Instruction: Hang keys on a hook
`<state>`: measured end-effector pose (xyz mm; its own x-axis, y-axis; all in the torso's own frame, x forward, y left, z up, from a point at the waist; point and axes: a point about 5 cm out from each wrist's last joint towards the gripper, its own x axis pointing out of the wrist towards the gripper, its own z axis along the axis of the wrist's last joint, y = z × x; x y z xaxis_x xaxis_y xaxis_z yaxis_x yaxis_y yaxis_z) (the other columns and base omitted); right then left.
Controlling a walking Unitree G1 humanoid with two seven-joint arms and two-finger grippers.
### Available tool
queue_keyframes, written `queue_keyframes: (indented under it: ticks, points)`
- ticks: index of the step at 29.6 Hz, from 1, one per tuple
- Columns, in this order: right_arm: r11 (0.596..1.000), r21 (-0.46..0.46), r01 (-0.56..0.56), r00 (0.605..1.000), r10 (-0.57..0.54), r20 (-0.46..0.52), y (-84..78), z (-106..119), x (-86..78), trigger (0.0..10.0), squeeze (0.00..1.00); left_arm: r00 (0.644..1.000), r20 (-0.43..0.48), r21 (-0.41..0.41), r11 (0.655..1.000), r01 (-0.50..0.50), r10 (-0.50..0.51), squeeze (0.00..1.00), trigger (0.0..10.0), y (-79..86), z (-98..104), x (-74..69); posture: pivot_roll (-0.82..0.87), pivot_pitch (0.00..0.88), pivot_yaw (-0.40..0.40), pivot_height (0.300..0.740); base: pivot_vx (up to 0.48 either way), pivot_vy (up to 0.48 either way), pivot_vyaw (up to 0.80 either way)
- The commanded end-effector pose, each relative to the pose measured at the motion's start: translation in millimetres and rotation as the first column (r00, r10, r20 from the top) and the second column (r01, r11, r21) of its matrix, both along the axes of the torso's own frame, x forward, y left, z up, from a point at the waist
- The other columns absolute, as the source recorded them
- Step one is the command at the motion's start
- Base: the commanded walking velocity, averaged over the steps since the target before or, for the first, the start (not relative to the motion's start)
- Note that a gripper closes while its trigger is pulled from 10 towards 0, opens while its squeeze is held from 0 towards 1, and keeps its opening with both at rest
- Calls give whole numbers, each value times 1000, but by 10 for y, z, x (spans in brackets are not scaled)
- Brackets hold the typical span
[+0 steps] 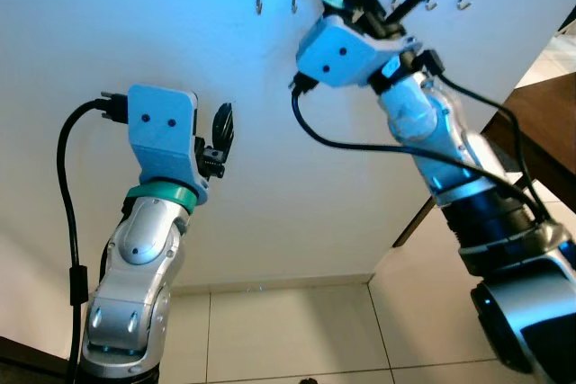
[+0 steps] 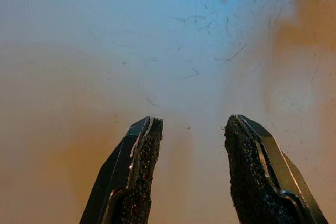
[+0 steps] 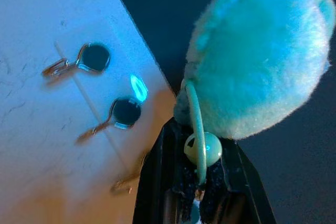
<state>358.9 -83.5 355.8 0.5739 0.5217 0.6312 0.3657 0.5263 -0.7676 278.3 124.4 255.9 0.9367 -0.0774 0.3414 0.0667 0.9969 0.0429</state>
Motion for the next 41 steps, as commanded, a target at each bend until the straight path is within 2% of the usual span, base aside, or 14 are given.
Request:
queue_keyframes:
  ticks: [1,6,11,22,24,27,29,33,35,41]
  points:
    - [1000,-25,-6,999,7,44,45,35,-3,10000,0,1000,11,-5,1000,2,-2,0,10000,-8,38,-21,-38,92,80,740,0,0,0]
    - [995,-101,20,997,-12,72,134,-10,115,10000,0,1000,9,-12,1000,3,-3,0,10000,-20,47,-21,-31,98,78,740,0,0,0]
    - [987,-158,37,999,-34,22,201,-157,246,10000,0,1000,6,-16,1000,5,-5,0,10000,-23,63,-20,-26,107,81,740,0,0,0]
    - [967,-240,83,996,-90,-18,276,-266,352,10000,0,1000,0,-14,1000,4,-4,0,10000,-20,64,-32,-16,114,84,740,0,0,0]
    - [958,-281,52,995,-72,-63,305,-340,357,10000,0,1000,-2,-14,1000,5,-5,0,10000,-23,62,-31,-16,114,85,740,0,0,0]
    - [958,-281,52,995,-72,-63,305,-340,357,10000,0,1000,-2,-14,1000,5,-5,0,10000,-23,62,-31,-16,114,85,740,0,0,0]
    - [942,-336,-9,996,-23,-90,340,-450,325,10000,0,1000,-4,-14,1000,8,-8,0,10000,-32,69,-24,-18,117,92,740,0,0,0]
    - [920,-385,-68,994,31,-102,349,-558,278,10000,0,1000,-4,-13,1000,13,-13,0,10000,-38,81,-12,-18,118,95,740,0,0,0]
    - [905,-412,-109,992,74,-100,322,-604,237,10000,0,1000,-6,-22,1000,16,-16,0,10000,-37,101,-2,-19,120,96,740,0,0,0]
    - [879,-463,-114,991,66,-120,249,-671,238,10000,0,1000,-7,-23,1000,15,-16,0,10000,-34,107,10,-22,120,97,740,0,0,0]
